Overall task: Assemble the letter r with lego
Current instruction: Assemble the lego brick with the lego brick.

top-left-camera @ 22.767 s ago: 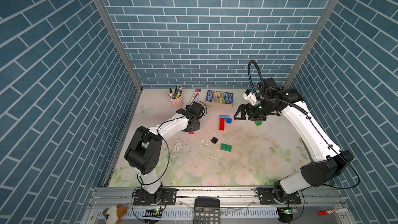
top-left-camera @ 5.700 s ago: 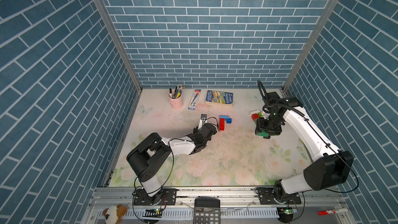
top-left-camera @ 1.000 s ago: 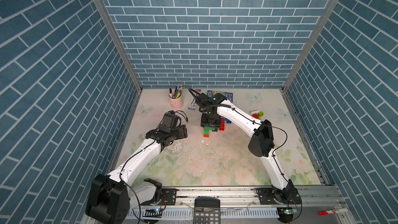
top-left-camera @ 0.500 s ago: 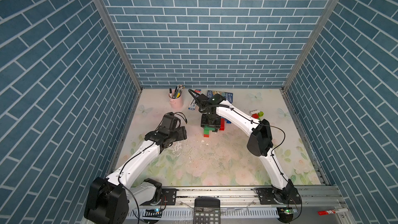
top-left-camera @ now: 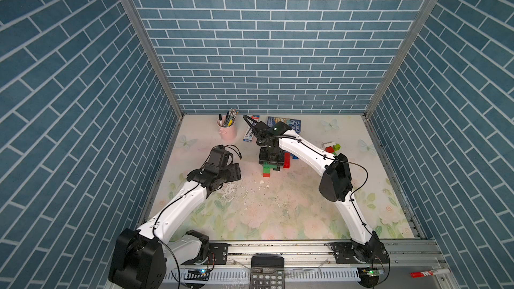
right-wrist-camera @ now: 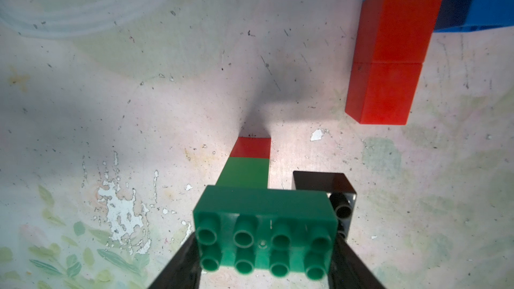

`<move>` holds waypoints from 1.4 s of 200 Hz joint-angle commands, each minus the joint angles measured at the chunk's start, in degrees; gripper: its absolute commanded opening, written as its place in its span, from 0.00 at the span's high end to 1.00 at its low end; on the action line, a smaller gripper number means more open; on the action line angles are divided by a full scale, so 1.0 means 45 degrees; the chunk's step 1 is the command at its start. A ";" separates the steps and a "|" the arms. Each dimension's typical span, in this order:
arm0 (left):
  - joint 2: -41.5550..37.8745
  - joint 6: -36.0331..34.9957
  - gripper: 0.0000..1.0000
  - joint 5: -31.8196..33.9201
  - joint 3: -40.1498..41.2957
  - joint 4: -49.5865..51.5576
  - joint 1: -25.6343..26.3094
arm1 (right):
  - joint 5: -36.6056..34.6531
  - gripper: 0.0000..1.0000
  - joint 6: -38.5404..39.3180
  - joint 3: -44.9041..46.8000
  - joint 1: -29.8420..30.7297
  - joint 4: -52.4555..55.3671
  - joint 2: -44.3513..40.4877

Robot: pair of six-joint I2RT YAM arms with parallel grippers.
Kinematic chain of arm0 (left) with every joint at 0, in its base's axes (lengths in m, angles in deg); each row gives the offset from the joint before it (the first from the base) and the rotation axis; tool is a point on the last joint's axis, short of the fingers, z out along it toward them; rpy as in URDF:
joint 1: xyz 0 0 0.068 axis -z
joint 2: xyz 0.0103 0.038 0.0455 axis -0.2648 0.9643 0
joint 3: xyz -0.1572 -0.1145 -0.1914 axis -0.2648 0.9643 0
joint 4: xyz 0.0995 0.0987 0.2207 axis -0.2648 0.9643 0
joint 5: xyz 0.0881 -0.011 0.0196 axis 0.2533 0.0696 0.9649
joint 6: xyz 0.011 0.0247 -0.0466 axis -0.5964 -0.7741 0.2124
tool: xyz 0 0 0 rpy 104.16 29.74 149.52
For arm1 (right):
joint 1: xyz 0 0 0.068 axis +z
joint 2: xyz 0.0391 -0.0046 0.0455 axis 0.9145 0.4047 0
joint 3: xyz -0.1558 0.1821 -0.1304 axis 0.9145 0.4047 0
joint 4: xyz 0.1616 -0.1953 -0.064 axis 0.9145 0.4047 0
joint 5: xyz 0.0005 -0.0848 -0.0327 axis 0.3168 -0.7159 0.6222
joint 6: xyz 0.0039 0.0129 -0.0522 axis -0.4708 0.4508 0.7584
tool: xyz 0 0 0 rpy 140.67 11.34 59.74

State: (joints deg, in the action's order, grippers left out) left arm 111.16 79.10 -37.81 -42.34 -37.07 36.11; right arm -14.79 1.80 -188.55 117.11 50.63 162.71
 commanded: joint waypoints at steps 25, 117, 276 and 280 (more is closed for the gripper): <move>-0.0297 -0.0018 0.26 0.0125 0.0198 0.0126 -0.0041 | -0.0403 0.77 0.0185 0.0852 0.0008 0.0001 -0.0082; -0.0707 -0.0031 0.26 0.0254 0.0357 -0.0091 -0.0039 | -0.0958 0.78 0.0907 0.1728 0.0020 -0.0534 -0.0402; -0.0778 -0.0017 0.26 0.0284 0.0413 -0.0129 -0.0040 | -0.0426 0.78 0.0828 0.1553 0.0156 -0.0751 -0.0942; -0.0771 -0.0031 0.26 0.0281 0.0415 -0.0143 -0.0041 | -0.0392 0.78 0.0828 0.1579 0.0163 -0.0746 -0.0927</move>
State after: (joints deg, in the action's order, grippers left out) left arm 108.21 79.12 -37.22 -41.42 -37.16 36.11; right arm -16.52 4.60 -180.38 117.50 44.38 158.07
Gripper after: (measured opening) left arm 0.739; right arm 0.643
